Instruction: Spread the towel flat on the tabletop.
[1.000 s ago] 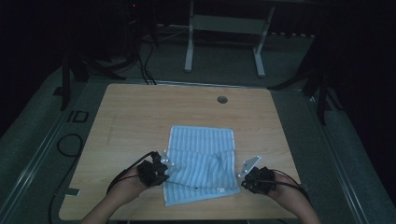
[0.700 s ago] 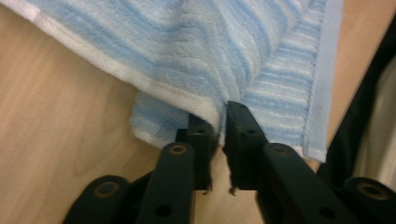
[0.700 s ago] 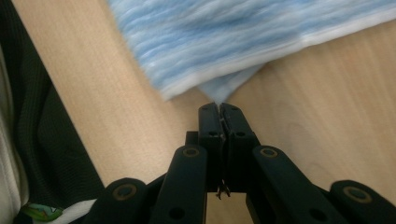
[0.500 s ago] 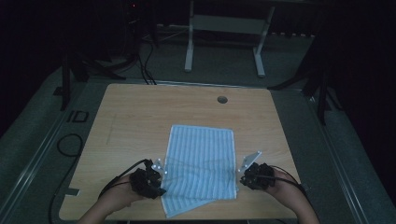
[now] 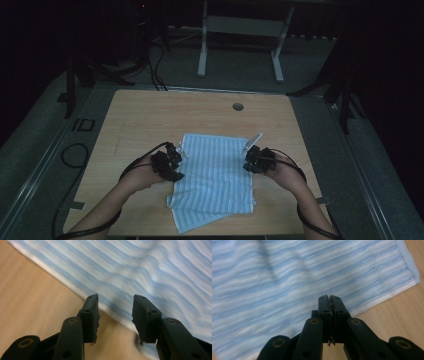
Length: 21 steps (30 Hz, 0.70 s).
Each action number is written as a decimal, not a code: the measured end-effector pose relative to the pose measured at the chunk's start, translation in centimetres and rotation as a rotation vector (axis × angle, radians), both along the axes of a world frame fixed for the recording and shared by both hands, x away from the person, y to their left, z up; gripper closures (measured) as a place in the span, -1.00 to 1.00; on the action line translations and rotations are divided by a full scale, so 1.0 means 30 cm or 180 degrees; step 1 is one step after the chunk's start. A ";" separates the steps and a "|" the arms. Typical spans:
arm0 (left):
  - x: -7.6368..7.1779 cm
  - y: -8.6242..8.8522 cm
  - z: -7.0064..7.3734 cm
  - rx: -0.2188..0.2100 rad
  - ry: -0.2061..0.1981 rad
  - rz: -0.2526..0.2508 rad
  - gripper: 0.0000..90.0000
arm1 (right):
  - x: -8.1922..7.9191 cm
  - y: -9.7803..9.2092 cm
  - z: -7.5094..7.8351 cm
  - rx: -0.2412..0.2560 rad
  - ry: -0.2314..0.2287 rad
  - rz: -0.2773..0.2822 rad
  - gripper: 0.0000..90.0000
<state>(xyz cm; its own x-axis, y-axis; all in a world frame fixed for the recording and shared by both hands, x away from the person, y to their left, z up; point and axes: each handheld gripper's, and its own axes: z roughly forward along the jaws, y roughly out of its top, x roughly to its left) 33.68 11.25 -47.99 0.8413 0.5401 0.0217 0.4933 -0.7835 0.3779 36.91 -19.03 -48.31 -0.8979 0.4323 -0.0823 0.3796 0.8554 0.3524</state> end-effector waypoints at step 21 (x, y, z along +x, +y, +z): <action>0.290 -0.098 -0.142 0.0099 0.0190 0.0142 0.25 | 0.228 0.061 -0.123 -0.0145 0.0151 -0.0465 0.92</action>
